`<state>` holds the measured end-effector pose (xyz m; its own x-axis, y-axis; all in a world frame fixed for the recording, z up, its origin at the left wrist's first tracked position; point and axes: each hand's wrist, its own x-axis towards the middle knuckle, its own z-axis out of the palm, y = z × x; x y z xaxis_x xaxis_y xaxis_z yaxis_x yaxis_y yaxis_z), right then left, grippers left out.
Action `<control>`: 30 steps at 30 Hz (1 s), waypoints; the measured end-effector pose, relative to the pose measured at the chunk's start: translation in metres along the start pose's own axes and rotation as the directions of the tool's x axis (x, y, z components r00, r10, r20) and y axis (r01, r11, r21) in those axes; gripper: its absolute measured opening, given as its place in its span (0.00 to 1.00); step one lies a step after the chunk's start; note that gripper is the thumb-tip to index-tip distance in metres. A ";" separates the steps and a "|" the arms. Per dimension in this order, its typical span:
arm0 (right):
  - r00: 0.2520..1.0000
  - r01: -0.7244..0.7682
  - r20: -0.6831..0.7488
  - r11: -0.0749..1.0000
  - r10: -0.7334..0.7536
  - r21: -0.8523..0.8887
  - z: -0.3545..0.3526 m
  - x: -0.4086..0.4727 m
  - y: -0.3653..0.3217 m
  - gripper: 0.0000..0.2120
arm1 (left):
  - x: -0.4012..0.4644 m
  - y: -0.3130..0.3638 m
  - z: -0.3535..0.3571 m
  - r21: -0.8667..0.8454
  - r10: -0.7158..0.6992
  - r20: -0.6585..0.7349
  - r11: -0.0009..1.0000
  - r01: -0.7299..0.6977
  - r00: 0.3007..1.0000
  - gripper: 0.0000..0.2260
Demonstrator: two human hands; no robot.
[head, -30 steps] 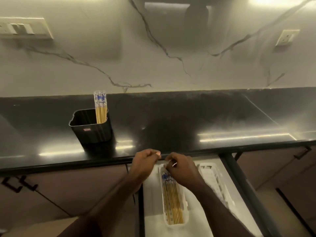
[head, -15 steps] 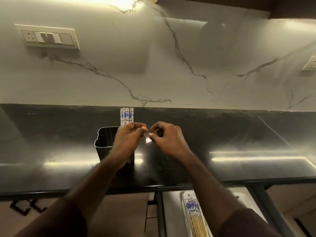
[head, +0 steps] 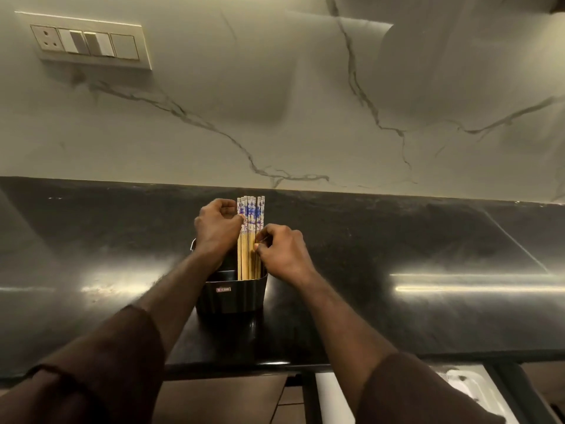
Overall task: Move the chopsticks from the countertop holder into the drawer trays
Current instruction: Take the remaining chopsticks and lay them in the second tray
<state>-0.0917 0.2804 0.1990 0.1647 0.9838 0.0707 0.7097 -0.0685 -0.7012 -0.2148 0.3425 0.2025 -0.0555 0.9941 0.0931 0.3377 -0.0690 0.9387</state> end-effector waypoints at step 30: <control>0.999 -0.047 0.010 0.998 0.047 0.029 0.024 0.021 0.005 0.09 | 0.027 -0.023 0.013 -0.125 -0.116 0.112 0.984 0.130 0.987 0.11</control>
<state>-0.1014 0.3049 0.1799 0.1908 0.9811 0.0309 0.6808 -0.1096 -0.7243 -0.2117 0.3717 0.1787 0.0116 0.9984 -0.0545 0.2075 0.0509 0.9769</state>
